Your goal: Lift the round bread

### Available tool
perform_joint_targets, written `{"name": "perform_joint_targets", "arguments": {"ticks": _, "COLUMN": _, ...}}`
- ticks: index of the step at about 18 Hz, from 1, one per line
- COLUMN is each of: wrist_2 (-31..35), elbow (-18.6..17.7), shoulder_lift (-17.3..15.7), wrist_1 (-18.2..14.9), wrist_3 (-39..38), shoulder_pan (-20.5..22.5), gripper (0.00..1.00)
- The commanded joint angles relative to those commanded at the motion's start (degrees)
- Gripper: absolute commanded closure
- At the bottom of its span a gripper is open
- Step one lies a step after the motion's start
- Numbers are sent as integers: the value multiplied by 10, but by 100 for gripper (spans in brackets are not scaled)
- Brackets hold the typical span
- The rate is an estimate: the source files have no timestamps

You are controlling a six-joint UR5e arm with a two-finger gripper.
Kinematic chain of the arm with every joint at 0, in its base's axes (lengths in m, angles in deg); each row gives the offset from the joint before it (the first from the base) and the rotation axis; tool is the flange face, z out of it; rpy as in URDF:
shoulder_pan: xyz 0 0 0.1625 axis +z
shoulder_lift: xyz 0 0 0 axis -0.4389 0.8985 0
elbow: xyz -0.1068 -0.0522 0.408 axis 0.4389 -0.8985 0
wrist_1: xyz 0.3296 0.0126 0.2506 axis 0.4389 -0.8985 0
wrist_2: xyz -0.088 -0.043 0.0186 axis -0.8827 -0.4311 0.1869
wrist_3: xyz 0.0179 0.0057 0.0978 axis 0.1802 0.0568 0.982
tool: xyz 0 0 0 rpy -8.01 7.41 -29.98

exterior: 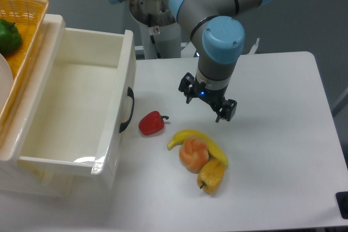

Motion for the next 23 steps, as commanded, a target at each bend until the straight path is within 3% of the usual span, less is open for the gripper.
{"name": "perform_joint_targets", "arguments": {"ticks": 12, "wrist_2": -4, "elbow": -1, "shoulder_lift": 5, "wrist_1": 3, "wrist_3": -6, "shoulder_pan": -1, "gripper": 0}}
{"name": "perform_joint_targets", "arguments": {"ticks": 18, "wrist_2": -7, "elbow": -11, "shoulder_lift": 16, "wrist_1": 11, "wrist_3": -46, "shoulder_pan": -4, "gripper": 0}}
{"name": "perform_joint_targets", "arguments": {"ticks": 23, "wrist_2": -32, "elbow": -15, "shoulder_lift": 48, "wrist_1": 70, "wrist_3": -104, "shoulder_pan": -18, "gripper": 0}}
